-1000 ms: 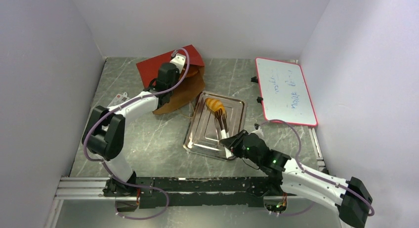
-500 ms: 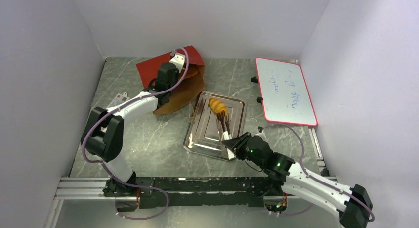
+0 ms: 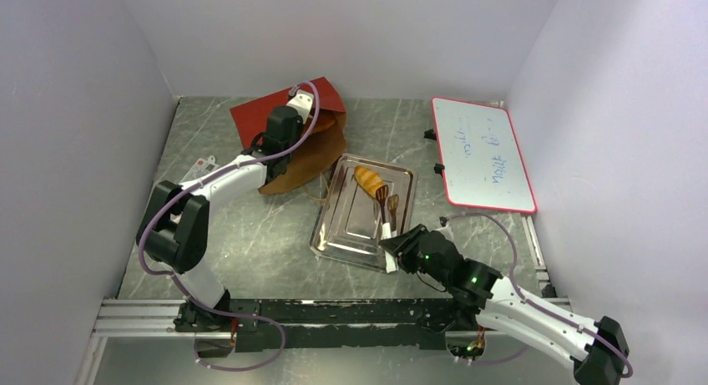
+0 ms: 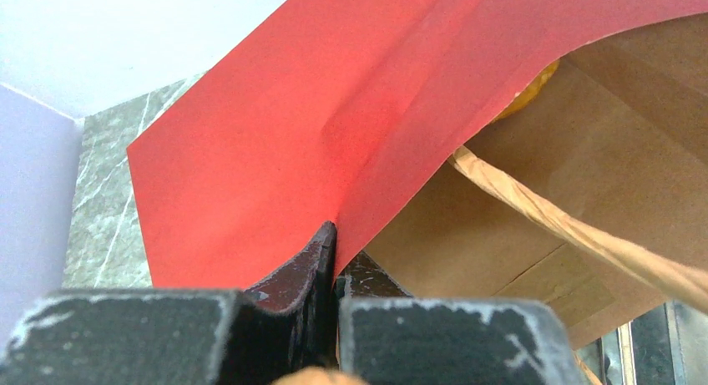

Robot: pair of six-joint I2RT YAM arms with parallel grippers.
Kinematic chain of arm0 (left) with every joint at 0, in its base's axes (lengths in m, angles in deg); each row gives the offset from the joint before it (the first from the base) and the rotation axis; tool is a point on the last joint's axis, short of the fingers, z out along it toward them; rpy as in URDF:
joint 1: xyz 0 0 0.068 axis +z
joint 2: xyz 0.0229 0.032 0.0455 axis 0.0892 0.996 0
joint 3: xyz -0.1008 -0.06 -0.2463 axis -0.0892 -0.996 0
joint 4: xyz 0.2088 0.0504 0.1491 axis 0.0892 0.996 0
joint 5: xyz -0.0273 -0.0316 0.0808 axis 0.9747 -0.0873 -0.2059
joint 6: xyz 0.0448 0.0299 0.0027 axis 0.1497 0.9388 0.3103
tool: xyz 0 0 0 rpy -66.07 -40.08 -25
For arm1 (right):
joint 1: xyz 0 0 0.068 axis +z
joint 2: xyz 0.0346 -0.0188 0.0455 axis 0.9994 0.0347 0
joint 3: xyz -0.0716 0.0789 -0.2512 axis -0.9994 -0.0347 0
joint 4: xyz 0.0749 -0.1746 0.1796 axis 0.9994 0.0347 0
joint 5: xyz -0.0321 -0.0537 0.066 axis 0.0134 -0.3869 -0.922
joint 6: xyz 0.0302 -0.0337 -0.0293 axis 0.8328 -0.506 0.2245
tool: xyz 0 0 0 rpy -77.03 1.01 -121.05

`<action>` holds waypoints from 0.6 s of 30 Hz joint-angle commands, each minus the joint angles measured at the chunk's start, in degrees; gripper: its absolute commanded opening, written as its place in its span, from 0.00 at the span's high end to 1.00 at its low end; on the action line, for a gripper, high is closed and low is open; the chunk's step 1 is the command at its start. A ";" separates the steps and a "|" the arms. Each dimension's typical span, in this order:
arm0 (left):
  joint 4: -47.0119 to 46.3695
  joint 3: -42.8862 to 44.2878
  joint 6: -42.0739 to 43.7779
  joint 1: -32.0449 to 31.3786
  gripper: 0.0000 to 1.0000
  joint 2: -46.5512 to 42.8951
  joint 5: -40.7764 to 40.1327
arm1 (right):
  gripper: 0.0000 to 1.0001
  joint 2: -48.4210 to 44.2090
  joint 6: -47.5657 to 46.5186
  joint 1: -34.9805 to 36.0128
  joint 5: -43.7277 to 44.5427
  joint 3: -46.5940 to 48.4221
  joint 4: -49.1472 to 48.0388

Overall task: Take the fake bread out of the paper bag
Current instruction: Place the fake bread in the container.

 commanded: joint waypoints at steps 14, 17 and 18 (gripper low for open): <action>0.65 3.30 -0.51 -0.43 0.93 -1.11 -0.68 | 0.64 -0.76 -6.46 -0.22 4.00 8.27 7.27; 1.42 3.92 -0.35 -0.42 0.93 -1.02 -0.28 | 0.65 0.00 -8.90 -0.04 4.74 10.62 7.86; 1.68 4.10 -0.21 -0.49 0.93 -1.02 -0.09 | 0.65 -0.01 -9.50 -0.02 5.05 11.31 8.07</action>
